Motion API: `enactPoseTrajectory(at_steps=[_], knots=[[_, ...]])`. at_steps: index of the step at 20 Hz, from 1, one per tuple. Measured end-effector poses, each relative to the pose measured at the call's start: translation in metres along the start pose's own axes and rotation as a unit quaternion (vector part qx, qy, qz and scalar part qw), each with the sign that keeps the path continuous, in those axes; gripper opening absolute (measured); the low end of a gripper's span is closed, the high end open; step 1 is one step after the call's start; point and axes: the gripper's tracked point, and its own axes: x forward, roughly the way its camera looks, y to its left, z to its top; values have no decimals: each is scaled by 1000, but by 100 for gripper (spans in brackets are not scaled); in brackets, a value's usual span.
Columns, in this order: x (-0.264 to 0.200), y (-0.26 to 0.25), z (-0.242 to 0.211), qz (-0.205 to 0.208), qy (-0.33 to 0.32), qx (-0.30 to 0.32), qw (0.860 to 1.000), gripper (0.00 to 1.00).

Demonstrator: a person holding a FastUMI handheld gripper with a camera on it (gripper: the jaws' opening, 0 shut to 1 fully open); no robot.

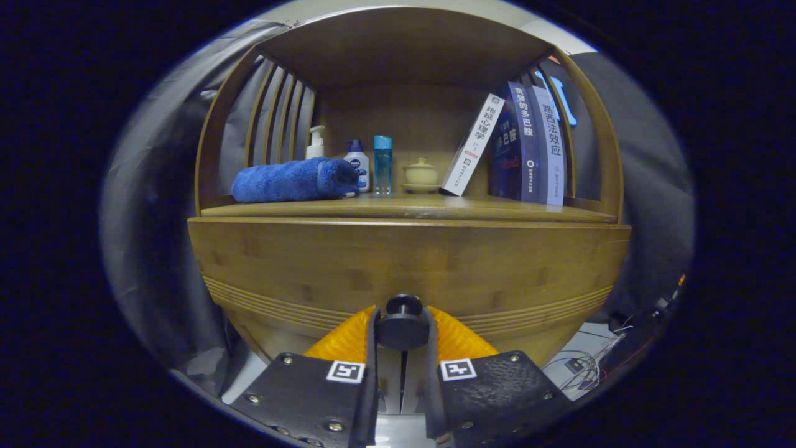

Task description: Pull open the drawer, take out the items inside it, and place them on the countertop above the cabinet.

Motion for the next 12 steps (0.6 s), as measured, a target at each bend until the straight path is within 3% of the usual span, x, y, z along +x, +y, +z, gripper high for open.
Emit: enactPoseTrajectory(at_steps=[12], knots=[[-85,2,-17,-3,12,-10,1000,30]])
